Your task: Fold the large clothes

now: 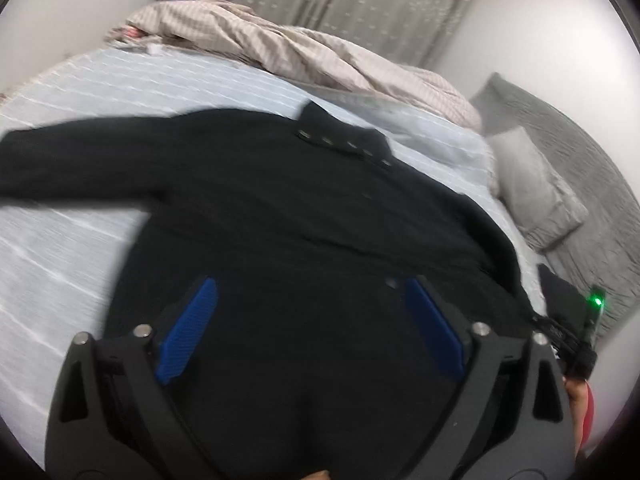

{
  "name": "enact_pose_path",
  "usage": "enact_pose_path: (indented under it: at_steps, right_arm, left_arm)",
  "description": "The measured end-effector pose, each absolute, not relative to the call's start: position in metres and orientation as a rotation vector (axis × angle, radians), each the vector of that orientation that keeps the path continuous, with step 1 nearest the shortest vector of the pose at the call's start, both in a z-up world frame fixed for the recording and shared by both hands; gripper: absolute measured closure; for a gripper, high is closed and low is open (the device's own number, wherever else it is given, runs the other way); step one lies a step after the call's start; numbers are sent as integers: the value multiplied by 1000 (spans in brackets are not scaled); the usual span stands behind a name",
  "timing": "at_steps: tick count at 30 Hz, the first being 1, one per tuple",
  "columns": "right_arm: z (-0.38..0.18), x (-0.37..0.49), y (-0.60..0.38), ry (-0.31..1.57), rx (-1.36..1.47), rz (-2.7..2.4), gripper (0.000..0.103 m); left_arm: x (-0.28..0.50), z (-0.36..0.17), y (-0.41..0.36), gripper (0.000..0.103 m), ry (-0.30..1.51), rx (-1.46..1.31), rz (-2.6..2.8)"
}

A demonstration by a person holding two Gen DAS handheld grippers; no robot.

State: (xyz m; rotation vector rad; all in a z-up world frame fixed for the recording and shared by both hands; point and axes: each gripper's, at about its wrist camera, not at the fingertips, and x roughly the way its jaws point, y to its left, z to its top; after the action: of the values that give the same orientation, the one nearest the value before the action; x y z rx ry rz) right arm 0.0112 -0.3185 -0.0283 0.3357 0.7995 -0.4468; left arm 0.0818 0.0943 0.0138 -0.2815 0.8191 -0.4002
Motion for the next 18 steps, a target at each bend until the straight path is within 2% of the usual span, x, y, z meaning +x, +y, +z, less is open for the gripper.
enact_pose_path:
  at_steps: [7,14,15,17,18]
  right_arm:
    - [-40,17,-362,819,346,-547,22]
    - [-61,42,-395,849,359,-602,24]
    - [-66,47,-400,859,349,-606,28]
    - [-71,56,-409,873,319,-571,49]
    - [-72,60,-412,882,301,-555,73]
  left_arm:
    - [93,-30,45,4,1004,-283,-485]
    - [90,-45,26,1,960,-299,-465]
    - [91,-45,26,1,953,-299,-464]
    - [91,-46,26,1,925,-315,-475]
    - [90,-46,24,1,904,-321,-483]
